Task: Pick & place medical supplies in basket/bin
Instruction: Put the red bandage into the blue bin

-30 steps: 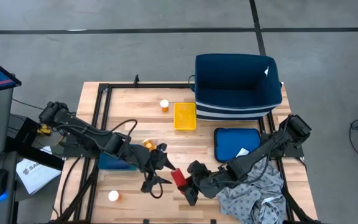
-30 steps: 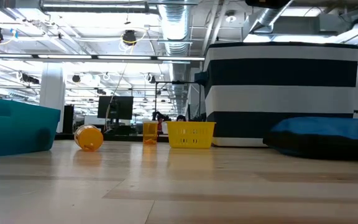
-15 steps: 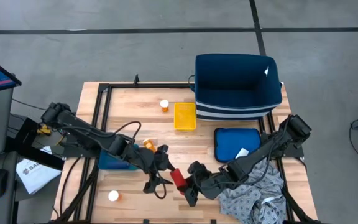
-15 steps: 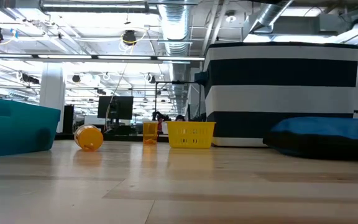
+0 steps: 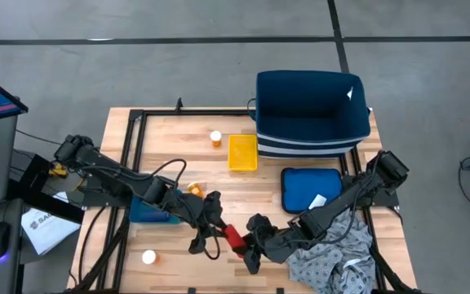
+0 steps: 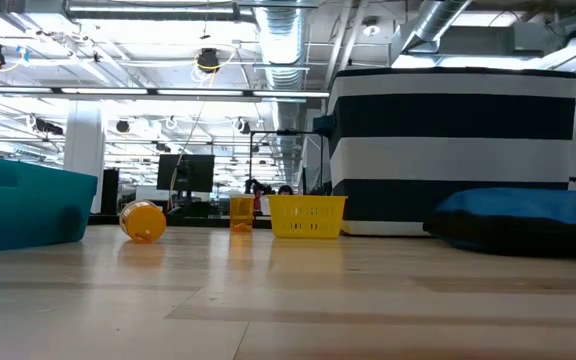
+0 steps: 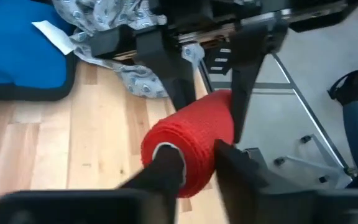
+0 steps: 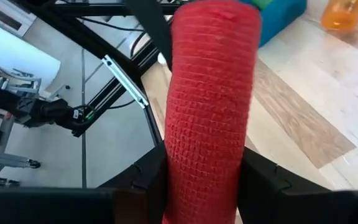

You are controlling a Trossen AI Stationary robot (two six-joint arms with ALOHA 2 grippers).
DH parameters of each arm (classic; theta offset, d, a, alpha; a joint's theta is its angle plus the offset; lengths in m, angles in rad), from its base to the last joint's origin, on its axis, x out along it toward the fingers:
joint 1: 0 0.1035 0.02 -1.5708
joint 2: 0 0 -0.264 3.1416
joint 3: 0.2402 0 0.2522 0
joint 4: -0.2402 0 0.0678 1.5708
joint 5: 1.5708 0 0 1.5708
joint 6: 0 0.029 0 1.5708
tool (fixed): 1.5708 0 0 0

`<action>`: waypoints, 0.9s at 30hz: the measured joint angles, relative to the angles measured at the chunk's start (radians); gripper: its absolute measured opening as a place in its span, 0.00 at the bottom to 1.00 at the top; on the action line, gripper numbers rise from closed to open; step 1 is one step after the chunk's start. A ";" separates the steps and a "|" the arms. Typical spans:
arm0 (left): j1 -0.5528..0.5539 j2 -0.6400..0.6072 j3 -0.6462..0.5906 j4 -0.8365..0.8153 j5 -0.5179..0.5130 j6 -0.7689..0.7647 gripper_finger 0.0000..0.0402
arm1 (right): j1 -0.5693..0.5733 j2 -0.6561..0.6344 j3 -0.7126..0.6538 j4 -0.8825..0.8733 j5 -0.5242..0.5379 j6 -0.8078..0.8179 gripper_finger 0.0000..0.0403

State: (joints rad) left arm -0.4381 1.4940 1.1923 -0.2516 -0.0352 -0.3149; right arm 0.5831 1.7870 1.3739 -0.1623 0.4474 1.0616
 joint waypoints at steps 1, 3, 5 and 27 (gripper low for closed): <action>0.000 -0.001 0.000 0.000 0.002 0.004 0.10 | 0.000 0.000 -0.001 0.006 0.000 -0.009 0.36; 0.000 -0.007 0.001 -0.013 0.009 0.017 0.04 | 0.001 0.002 -0.001 0.024 -0.001 -0.023 0.36; -0.001 -0.025 0.003 -0.059 0.006 0.032 0.05 | 0.009 0.002 -0.001 0.041 0.001 -0.026 0.38; -0.036 -0.355 -0.002 -1.322 -0.097 -0.454 0.02 | 0.132 -0.002 0.002 -0.298 -0.081 0.309 0.53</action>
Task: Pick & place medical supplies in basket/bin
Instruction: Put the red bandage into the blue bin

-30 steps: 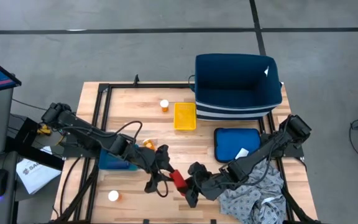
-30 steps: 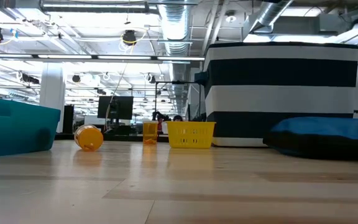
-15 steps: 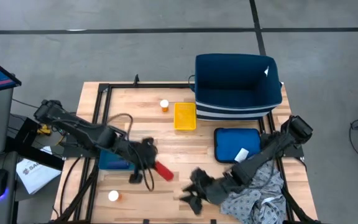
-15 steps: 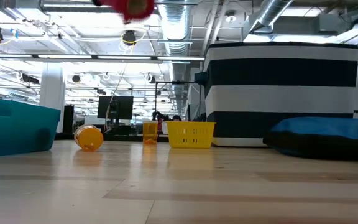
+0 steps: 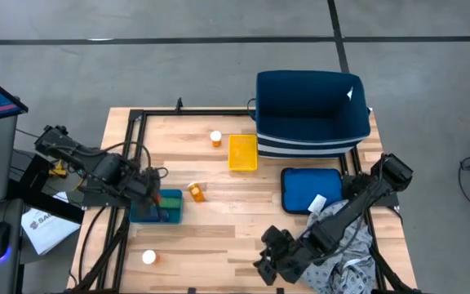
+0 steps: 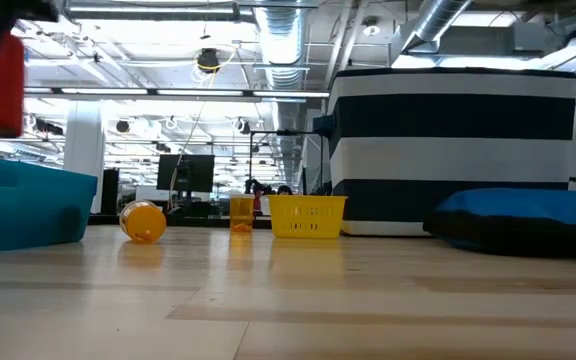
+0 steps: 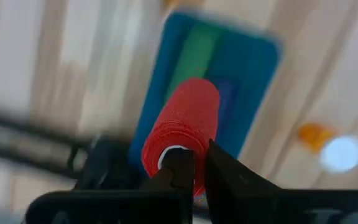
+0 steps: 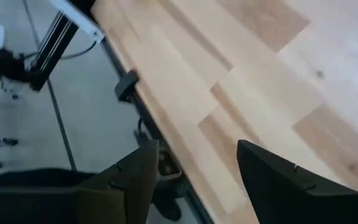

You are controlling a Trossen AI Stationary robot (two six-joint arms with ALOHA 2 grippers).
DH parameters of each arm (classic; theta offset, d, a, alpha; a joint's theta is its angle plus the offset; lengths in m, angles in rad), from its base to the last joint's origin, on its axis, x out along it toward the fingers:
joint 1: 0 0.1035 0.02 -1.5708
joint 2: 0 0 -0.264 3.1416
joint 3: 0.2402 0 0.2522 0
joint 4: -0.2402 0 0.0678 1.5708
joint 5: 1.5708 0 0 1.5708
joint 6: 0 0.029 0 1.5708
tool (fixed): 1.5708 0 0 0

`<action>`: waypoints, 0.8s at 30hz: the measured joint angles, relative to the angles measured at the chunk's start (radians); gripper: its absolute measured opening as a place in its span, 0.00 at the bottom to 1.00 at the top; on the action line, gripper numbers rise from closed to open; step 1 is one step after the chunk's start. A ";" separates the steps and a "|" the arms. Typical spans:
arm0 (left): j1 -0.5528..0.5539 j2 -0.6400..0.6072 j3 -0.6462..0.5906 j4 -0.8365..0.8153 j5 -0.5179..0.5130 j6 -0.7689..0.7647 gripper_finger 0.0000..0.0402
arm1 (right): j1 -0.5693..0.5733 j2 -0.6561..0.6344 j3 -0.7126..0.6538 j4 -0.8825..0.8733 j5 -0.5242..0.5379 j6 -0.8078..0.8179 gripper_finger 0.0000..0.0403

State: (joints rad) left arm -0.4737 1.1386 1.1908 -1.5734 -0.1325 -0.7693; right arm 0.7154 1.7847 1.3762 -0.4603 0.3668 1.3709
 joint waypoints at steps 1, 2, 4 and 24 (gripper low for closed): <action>-0.004 0.007 -0.003 -0.013 0.005 -0.004 0.02 | -0.001 0.000 0.000 -0.004 0.000 0.003 0.53; -0.007 0.012 -0.015 0.004 0.021 -0.006 0.02 | -0.004 0.000 0.000 -0.008 0.002 0.003 0.53; -0.007 0.022 -0.054 0.014 0.057 -0.035 0.01 | -0.012 0.000 0.000 -0.013 0.002 0.002 0.53; -0.023 0.117 -0.344 0.101 0.061 -0.154 0.21 | -0.010 0.001 -0.001 -0.034 0.054 0.014 0.53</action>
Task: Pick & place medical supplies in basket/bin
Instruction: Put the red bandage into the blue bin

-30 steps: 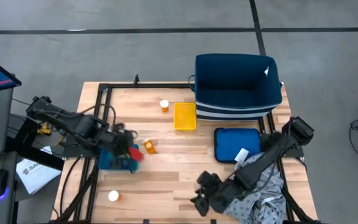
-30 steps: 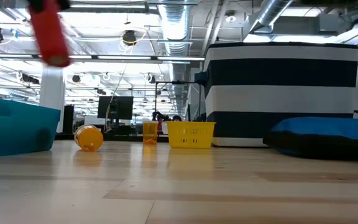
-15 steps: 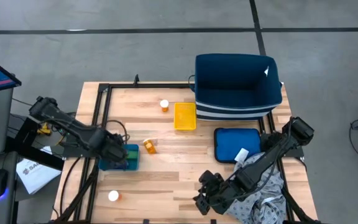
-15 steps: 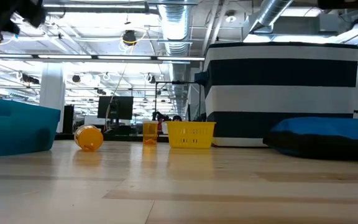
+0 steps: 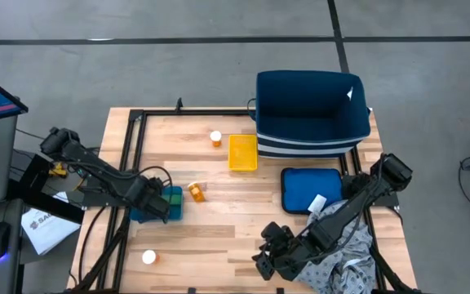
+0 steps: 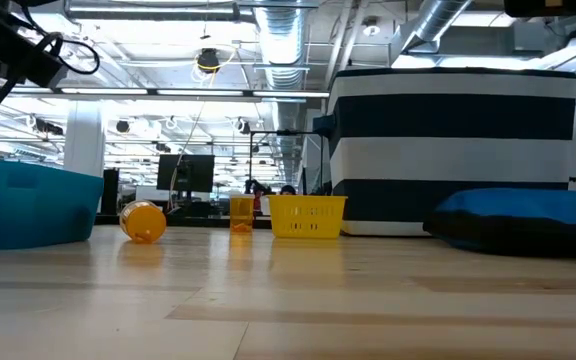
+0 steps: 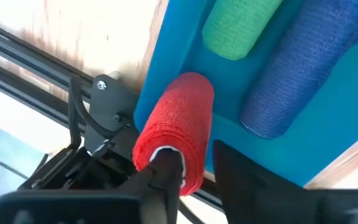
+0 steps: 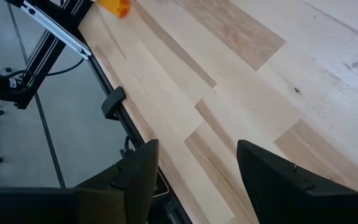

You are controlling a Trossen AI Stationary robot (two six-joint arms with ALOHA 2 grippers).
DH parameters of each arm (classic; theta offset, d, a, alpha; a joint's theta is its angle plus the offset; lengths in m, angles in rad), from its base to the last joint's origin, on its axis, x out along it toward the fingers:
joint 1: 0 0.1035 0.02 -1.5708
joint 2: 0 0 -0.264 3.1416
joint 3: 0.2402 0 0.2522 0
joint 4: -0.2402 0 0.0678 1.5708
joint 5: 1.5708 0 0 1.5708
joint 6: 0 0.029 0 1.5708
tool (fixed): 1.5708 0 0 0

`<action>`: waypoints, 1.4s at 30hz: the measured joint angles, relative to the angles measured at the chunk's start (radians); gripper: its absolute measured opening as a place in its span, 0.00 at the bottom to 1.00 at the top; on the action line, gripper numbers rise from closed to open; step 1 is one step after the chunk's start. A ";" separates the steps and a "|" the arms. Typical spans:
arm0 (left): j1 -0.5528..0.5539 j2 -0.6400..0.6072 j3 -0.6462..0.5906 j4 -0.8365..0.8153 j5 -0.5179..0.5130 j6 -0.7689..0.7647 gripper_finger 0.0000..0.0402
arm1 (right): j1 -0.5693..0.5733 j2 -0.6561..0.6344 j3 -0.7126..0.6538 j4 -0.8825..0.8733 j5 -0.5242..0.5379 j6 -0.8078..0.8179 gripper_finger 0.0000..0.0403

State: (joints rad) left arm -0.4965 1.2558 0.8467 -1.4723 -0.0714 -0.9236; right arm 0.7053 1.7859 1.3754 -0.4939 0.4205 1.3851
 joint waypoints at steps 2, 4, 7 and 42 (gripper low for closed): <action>0.000 -0.018 0.000 -0.008 0.000 -0.001 0.26 | 0.001 0.000 0.000 0.000 0.001 0.004 0.53; 0.000 -0.038 0.000 -0.020 0.000 -0.012 0.32 | 0.002 0.000 0.000 0.000 0.003 0.004 0.53; 0.000 -0.087 0.000 -0.039 0.000 -0.026 0.39 | 0.002 0.000 0.000 0.000 0.004 0.004 0.53; -0.002 -0.161 -0.012 0.054 0.001 -0.108 0.54 | 0.001 0.001 0.000 -0.003 0.060 0.006 0.53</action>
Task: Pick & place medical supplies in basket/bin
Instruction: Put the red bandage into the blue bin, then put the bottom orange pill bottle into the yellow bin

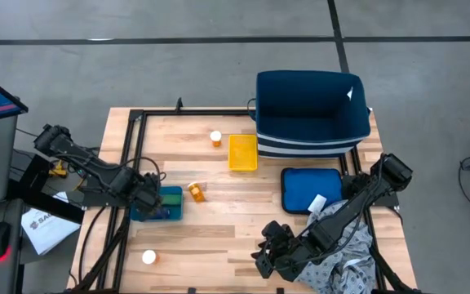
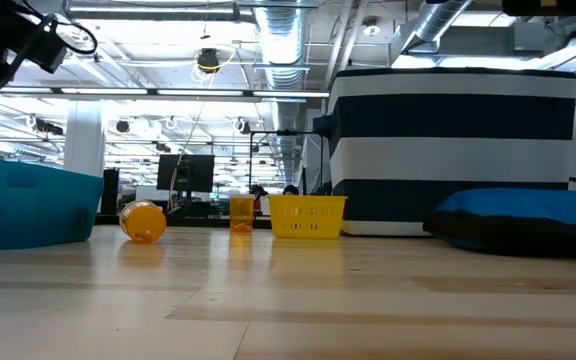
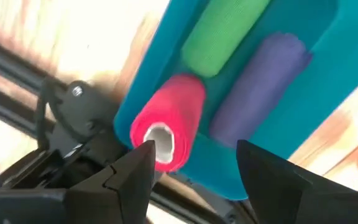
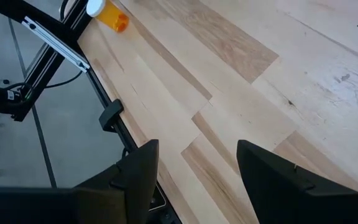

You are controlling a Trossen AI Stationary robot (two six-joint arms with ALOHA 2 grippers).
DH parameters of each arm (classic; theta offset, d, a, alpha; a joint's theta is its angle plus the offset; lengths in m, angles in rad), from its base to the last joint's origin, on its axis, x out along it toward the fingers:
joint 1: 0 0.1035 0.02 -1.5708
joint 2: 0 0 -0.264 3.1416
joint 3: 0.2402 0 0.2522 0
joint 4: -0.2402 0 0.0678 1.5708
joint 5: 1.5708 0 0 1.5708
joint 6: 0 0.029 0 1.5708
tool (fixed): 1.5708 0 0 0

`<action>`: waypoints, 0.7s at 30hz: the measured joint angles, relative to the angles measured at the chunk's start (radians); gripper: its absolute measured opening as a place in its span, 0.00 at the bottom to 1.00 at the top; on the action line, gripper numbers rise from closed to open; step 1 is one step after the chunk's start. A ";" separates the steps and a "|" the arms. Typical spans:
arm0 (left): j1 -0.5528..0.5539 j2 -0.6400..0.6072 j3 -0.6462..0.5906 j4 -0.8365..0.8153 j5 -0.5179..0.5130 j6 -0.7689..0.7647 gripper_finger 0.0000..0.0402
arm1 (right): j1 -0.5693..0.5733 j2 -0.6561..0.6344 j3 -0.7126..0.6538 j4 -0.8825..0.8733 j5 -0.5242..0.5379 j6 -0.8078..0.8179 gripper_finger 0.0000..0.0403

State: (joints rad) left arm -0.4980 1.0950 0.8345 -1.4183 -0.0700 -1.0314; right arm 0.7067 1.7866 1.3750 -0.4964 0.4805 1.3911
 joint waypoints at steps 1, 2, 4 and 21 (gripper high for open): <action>0.000 0.000 0.000 0.010 0.000 -0.002 0.54 | 0.000 0.000 0.000 0.000 0.000 0.000 0.53; 0.000 0.000 0.000 0.017 0.002 -0.001 0.54 | 0.000 0.000 0.000 0.000 0.000 0.000 0.53; 0.000 0.000 0.000 -0.002 0.011 0.005 0.54 | 0.000 0.000 0.000 0.001 0.000 -0.002 0.53; 0.000 -0.145 0.080 0.228 0.014 0.081 0.55 | 0.001 0.000 0.000 0.002 -0.003 0.013 0.53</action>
State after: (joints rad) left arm -0.4980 0.9503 0.9146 -1.1903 -0.0559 -0.9502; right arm 0.7075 1.7866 1.3750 -0.4946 0.4773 1.4041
